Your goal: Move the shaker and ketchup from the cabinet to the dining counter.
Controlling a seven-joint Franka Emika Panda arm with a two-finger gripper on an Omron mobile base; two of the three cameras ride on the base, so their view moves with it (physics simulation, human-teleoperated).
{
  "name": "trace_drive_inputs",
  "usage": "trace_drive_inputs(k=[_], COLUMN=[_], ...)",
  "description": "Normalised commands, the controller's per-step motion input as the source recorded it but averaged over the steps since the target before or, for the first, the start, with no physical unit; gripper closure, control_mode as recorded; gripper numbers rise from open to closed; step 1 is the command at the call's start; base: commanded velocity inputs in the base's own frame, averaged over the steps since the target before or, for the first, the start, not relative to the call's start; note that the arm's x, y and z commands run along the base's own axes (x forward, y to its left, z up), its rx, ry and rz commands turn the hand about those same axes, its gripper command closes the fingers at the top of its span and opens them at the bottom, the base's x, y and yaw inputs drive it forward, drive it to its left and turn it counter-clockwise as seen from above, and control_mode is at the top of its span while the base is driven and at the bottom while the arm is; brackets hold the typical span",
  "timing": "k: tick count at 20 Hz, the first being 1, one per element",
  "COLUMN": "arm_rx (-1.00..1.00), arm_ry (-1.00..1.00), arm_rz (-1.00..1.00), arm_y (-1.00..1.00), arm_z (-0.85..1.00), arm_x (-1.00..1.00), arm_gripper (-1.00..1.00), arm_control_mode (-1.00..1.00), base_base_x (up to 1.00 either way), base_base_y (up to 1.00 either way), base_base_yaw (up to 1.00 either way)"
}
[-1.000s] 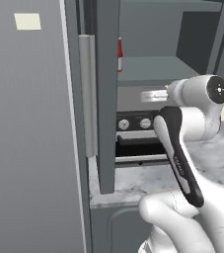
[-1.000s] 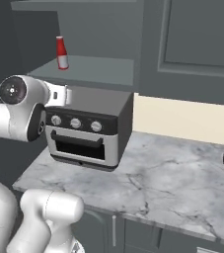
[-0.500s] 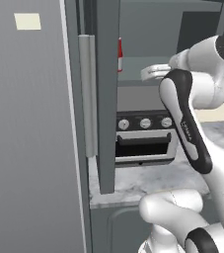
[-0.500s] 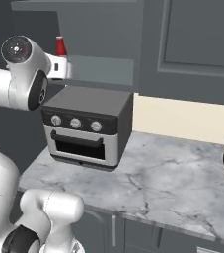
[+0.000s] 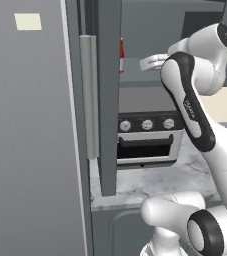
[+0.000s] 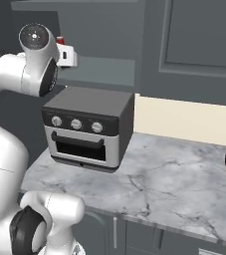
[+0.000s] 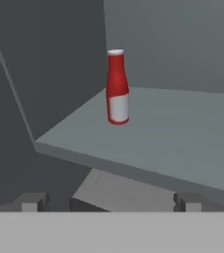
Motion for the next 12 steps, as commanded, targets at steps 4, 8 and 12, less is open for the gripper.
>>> trace_drive_inputs(k=[4,8,12], arm_rx=[0.00,0.00,0.00], arm_ry=[0.00,0.00,0.00], arm_rz=[0.05,0.08,0.14], arm_y=[0.17,0.23,0.16], arm_z=[0.01,0.00,-0.07], arm_x=[0.46,0.39,0.33], arm_gripper=[-1.00,-1.00,-1.00], arm_control_mode=[-1.00,-1.00,-1.00], base_base_x=[0.00,0.00,0.00], base_base_y=[0.00,0.00,0.00], base_base_yaw=[0.00,0.00,0.00])
